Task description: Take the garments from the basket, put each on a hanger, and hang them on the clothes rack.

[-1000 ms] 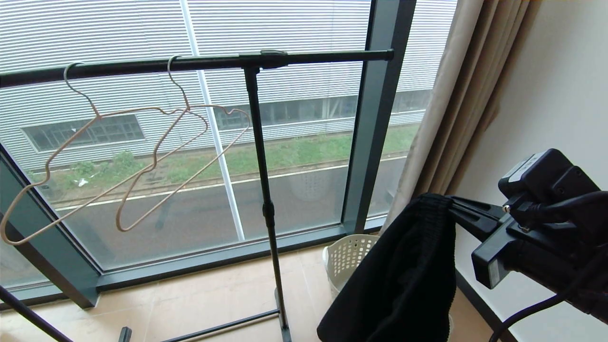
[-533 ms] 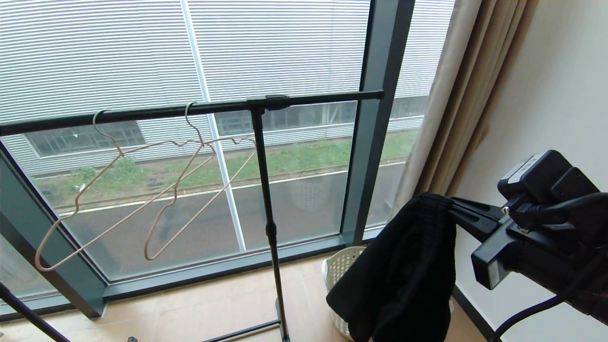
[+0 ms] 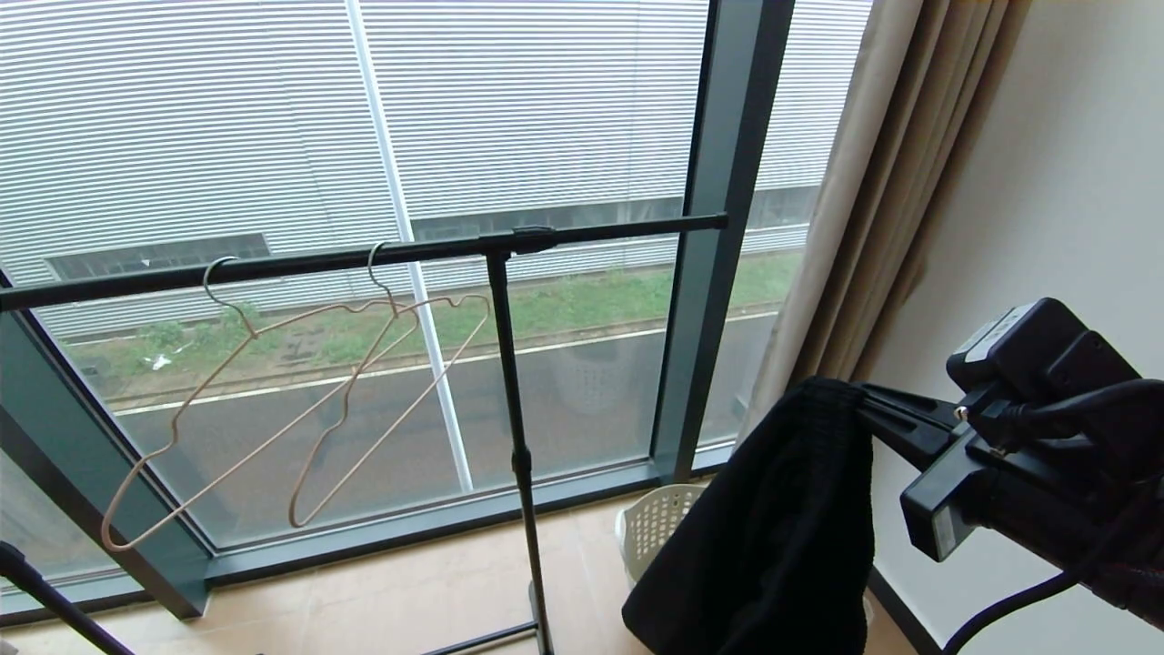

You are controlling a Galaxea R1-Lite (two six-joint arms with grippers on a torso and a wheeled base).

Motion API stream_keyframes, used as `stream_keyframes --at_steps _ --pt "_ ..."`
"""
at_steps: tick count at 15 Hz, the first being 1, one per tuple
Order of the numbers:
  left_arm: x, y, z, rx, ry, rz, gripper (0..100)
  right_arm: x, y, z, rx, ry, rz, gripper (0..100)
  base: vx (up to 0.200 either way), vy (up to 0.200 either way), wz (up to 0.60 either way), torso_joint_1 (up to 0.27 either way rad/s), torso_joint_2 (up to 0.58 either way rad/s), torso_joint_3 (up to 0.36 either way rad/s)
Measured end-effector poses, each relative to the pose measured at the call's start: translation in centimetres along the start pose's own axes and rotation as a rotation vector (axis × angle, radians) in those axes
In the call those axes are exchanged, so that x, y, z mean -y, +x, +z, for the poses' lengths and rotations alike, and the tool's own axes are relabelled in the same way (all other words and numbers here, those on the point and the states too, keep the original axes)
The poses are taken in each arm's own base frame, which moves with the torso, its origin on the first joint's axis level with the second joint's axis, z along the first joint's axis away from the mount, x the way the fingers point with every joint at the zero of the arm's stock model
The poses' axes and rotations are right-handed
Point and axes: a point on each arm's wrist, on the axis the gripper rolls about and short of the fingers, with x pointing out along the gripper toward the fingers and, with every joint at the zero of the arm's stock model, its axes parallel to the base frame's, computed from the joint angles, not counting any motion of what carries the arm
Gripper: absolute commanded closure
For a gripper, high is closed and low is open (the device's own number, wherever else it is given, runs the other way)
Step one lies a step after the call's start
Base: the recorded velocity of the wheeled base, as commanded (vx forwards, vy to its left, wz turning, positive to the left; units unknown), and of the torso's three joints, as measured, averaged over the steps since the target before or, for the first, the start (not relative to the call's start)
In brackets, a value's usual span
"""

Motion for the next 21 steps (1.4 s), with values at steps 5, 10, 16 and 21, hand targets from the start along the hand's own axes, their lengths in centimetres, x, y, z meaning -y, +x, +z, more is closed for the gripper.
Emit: stream_keyframes --at_steps 5,10,16,21 --pt "0.0 0.0 0.0 0.0 -0.001 0.0 0 -0.03 0.03 -0.04 -0.003 -0.001 0.001 100 0.0 0.0 0.0 0.172 -0.35 -0.185" --pt "0.0 0.0 0.0 0.0 -0.001 0.001 0 -0.06 0.07 -0.07 -0.004 -0.001 0.002 100 0.0 0.0 0.0 0.08 -0.17 -0.087" --pt "0.0 0.0 0.0 0.0 -0.001 0.001 0 -0.02 0.08 -0.23 -0.009 -0.002 0.0 100 0.0 0.0 0.4 0.002 0.0 -0.001" --pt "0.0 0.0 0.0 0.001 -0.001 0.003 0 -0.05 0.05 -0.27 -0.01 -0.003 0.002 100 0.0 0.0 0.24 0.005 0.0 0.0"
